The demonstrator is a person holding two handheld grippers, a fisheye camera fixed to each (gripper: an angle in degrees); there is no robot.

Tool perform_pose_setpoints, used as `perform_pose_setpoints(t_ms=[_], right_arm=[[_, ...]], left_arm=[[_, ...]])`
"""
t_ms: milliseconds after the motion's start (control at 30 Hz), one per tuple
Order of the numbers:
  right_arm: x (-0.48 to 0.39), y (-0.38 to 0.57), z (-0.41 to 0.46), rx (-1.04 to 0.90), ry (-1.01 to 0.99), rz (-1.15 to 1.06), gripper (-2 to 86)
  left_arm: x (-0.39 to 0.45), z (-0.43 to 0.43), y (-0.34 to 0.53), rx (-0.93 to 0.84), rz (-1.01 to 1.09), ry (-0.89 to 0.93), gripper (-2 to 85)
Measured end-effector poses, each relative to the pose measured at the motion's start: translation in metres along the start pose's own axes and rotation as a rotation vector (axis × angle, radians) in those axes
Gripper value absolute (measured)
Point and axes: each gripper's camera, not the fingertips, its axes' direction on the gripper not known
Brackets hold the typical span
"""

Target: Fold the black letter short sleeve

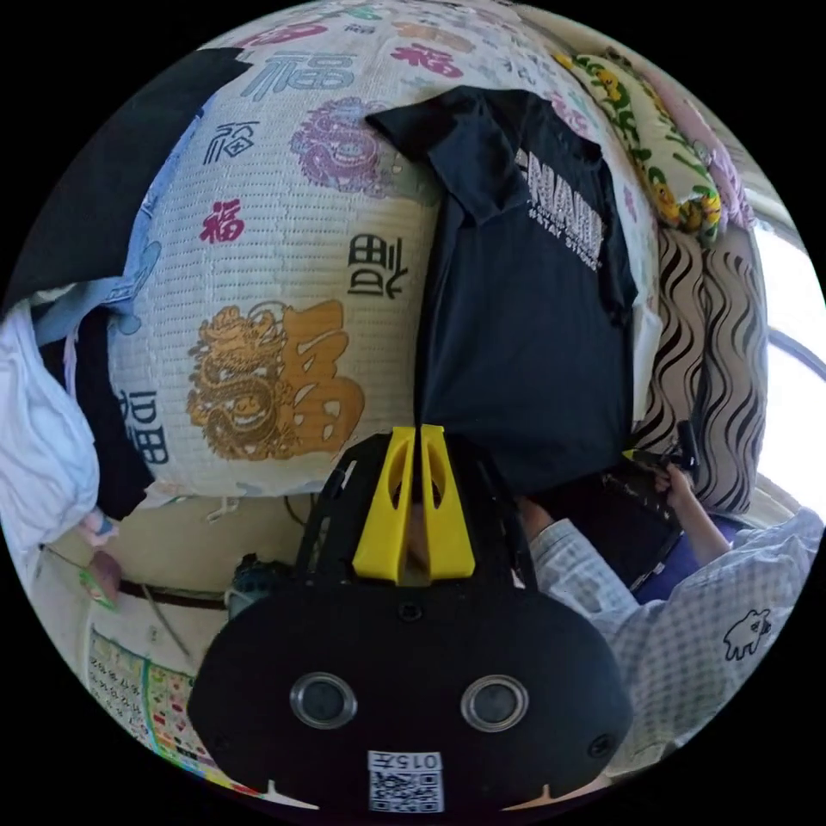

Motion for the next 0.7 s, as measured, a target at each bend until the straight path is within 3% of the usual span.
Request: perform_pose_setpoints(t_ms=[200, 300, 367, 467, 533, 700], right_arm=[[0.03, -0.012, 0.028, -0.017, -0.056, 0.021, 3.5], [0.028, -0.01, 0.004, 0.023, 0.126, -0.014, 5.7], [0.02, -0.011, -0.016, 0.087, 0.217, -0.057, 6.9], [0.003, -0.026, -0.046, 0.246, 0.144, -0.141, 7.1], [-0.006, -0.055, -0.056, 0.34, -0.01, -0.192, 7.2], [-0.006, -0.112, -0.048, 0.39, -0.142, -0.172, 7.5]], left_arm=[[0.015, 0.063, -0.011, -0.112, -0.154, -0.082, 1.7], [0.039, 0.059, -0.003, -0.129, -0.208, -0.237, 4.3], [0.063, 0.049, -0.006, -0.106, -0.193, -0.226, 5.8], [0.134, 0.036, -0.037, 0.046, -0.042, -0.135, 7.0], [0.188, 0.044, -0.072, 0.104, 0.098, -0.057, 7.4], [0.356, 0.1, -0.165, 0.161, 0.47, -0.017, 8.4]])
